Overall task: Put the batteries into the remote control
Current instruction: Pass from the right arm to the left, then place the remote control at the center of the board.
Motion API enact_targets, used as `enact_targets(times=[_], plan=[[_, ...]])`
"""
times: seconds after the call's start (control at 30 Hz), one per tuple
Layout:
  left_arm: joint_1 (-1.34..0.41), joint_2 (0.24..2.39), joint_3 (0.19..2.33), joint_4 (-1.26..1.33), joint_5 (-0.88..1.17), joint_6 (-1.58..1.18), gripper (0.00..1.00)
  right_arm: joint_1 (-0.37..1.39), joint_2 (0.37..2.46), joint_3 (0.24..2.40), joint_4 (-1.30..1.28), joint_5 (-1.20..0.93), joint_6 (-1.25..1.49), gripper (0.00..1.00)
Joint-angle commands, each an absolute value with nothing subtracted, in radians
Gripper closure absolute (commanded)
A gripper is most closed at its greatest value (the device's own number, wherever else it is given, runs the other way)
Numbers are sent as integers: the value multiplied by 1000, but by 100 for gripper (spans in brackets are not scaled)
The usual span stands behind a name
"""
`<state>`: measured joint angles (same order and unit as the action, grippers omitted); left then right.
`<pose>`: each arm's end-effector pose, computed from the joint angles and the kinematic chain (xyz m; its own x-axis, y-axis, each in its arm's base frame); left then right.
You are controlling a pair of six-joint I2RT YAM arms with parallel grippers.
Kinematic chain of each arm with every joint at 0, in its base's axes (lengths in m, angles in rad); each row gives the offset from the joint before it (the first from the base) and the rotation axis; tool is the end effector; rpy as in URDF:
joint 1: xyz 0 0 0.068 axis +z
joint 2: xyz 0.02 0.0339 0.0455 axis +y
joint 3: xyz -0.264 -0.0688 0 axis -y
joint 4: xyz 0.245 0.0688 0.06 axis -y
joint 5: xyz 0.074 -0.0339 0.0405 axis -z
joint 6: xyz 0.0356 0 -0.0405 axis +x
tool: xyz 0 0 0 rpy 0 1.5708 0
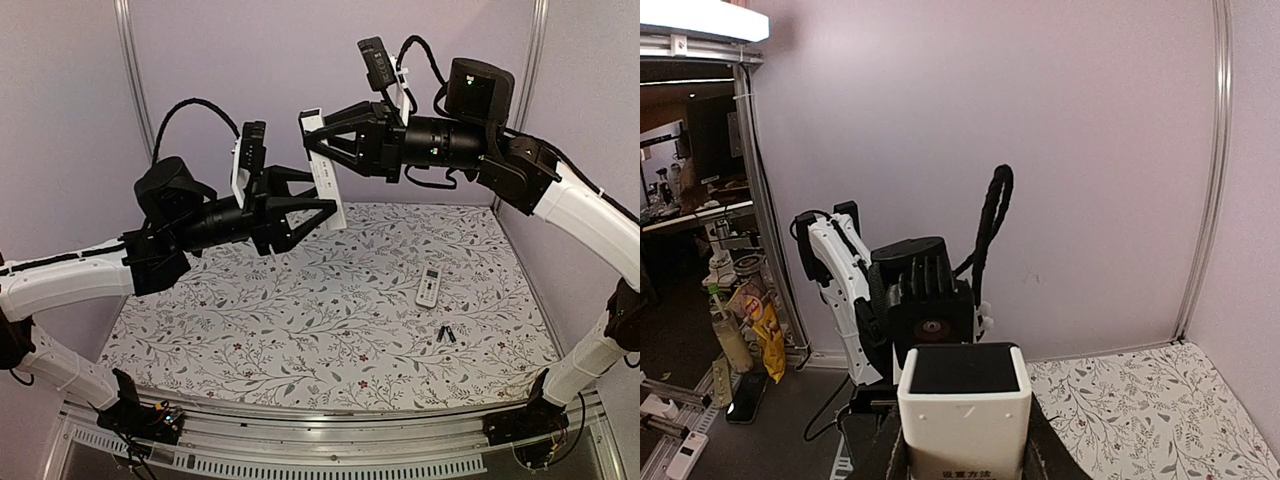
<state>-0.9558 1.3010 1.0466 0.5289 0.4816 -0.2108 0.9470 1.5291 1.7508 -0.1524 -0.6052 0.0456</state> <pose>0.1616 -0.2574 0.3930 -0.0524 -0.2473 -0.9675 0.9921 0.0976 -0.0786 0.1809 0.2860 0.4968 -0.0051 0.0570 -0.9984 -0.9998 0.0171 0.0061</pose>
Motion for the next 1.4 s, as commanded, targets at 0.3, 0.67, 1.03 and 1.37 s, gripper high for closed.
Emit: enact_targets(times=[0.3,0.67,1.03,1.37], plan=[[-980,1322,1054,592,437,-251,70,946,1494,1713,-93,-597,64,100],[-983,1304,1016,620,414,-272,100,946,1481,1670,-80,-558,67,88],[-940,1216,1027,187,141,-328,100,895,1369,1548,-158,-142,87,1],[-733,1339,1097,-465,-252,-501,100,875,1369,1510,-333,132,155,1]])
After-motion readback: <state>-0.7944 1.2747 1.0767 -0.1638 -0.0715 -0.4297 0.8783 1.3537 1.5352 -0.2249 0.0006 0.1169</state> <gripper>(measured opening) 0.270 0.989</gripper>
